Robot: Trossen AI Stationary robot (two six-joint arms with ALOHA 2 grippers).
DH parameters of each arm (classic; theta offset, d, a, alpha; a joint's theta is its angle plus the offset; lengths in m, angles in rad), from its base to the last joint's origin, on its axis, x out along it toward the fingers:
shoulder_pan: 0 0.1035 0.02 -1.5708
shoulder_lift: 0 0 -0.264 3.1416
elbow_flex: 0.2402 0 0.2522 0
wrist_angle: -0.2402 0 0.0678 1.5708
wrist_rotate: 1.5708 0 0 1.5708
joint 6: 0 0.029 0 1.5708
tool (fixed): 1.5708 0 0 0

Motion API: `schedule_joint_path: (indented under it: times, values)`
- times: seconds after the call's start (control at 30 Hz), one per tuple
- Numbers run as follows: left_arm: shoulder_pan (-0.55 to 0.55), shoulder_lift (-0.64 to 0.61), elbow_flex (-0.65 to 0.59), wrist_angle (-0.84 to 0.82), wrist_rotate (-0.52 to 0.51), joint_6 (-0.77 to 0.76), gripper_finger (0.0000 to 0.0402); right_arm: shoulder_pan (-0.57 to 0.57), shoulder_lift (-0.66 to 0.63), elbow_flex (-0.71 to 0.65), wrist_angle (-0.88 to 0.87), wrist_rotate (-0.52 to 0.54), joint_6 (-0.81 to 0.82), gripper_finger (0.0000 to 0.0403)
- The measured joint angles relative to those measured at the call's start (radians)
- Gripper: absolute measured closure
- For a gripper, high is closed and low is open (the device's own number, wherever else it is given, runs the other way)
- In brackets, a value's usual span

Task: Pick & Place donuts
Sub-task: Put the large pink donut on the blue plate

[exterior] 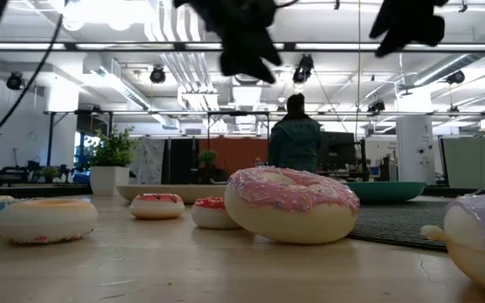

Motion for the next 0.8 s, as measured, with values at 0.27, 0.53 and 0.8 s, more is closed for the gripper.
schedule_joint_path:
  times: [0.27, 0.53, 0.8]
  values:
    - [-0.026, -0.343, -0.486, 0.198, 0.013, -0.221, 0.0200, 0.081, 0.245, 0.006, 0.146, -0.249, -0.088, 0.0227]
    - [-0.059, -0.581, -0.768, 0.343, 0.011, -0.328, 0.0200, 0.212, 0.498, 0.136, 0.167, -0.252, -0.018, 0.0227]
    - [-0.083, -0.696, -0.884, 0.343, 0.010, -0.344, 0.0200, 0.222, 0.762, 0.354, 0.177, -0.173, 0.025, 0.0227]
